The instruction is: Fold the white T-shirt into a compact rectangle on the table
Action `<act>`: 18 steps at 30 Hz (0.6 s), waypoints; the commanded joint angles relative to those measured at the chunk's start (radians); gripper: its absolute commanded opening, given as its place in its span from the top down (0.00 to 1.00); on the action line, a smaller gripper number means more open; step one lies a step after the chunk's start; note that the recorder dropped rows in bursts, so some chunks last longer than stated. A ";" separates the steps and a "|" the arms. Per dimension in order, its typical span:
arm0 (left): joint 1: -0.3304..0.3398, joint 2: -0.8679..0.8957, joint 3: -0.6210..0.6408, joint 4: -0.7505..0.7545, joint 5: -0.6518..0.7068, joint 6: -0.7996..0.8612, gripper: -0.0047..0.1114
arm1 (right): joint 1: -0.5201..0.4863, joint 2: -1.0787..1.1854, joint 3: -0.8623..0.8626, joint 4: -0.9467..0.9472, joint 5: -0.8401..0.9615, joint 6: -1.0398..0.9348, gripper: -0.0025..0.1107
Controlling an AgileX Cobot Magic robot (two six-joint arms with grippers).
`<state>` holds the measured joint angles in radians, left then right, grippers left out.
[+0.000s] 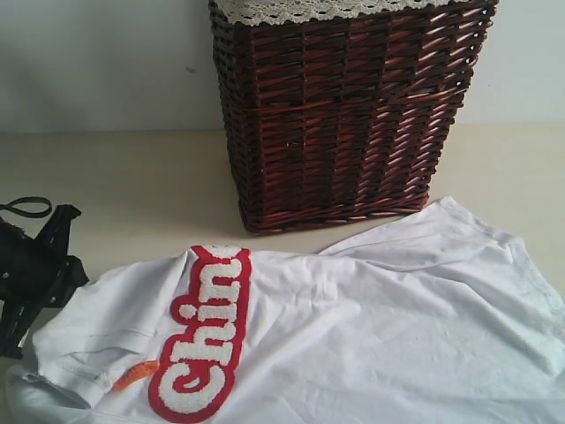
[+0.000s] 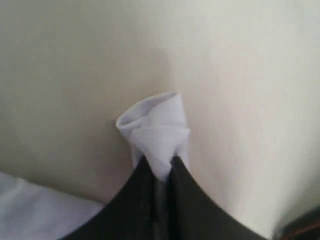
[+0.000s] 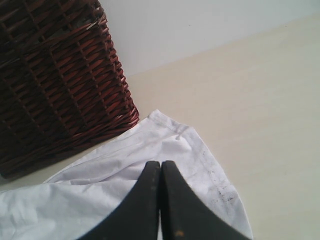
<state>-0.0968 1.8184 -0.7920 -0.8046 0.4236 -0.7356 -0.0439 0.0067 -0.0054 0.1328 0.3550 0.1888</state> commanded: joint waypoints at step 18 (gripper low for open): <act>-0.024 0.008 -0.080 0.042 -0.607 0.711 0.67 | -0.003 -0.007 0.005 -0.003 -0.007 -0.003 0.98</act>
<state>-0.1149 1.8205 -0.8679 -0.7679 -0.1489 -0.0580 -0.0439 0.0067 -0.0054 0.1328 0.3550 0.1888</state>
